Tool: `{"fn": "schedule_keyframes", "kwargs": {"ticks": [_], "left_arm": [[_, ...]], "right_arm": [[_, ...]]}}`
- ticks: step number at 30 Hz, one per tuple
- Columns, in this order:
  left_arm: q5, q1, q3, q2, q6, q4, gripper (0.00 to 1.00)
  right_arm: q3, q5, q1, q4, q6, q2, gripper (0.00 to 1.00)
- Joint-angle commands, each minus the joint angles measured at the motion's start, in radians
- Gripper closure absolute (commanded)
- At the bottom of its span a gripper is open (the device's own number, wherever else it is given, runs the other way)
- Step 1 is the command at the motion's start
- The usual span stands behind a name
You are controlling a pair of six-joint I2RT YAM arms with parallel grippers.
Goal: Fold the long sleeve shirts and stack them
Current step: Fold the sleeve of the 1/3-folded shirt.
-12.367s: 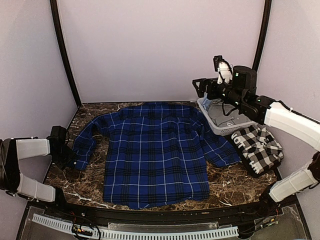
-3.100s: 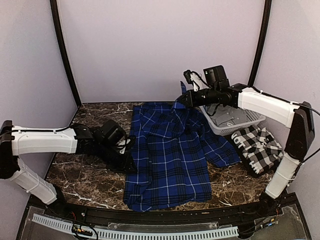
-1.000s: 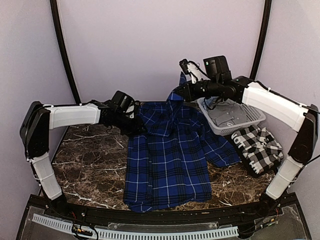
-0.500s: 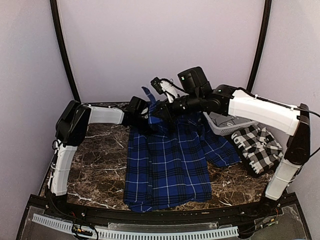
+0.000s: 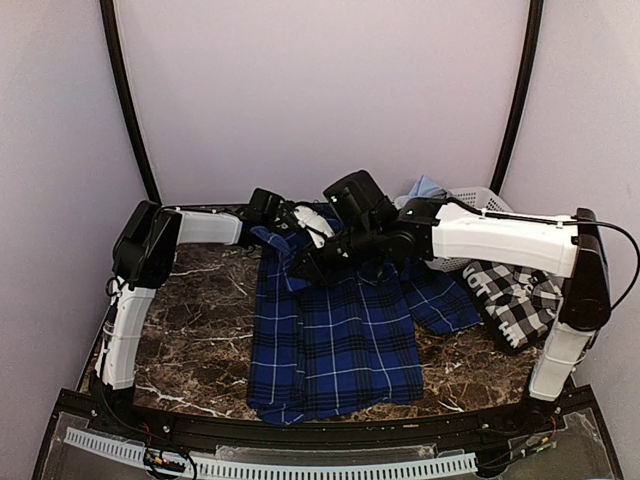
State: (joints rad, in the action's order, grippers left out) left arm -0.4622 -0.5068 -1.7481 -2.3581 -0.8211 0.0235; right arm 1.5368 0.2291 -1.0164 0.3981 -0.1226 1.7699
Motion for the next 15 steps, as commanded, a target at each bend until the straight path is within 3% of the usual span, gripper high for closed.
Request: {"fn": "schedule_keyframes", "kwargs": {"ticks": [1,6,15], "left_arm": [[-0.05,0.014,0.004,0.037,0.0,-0.02,0.71],[-0.016,0.034,0.042,0.074,0.021,-0.009,0.7],[0.085,0.059,0.096,0.13,0.067,0.055,0.69]], "right_arm": [[-0.01,-0.07,0.014,-0.044,-0.037,0.007,1.0],[-0.024,-0.022,0.054,-0.051,-0.035,-0.002,1.0],[0.064,0.004,0.031,0.132,0.073,0.058,1.0]]}}
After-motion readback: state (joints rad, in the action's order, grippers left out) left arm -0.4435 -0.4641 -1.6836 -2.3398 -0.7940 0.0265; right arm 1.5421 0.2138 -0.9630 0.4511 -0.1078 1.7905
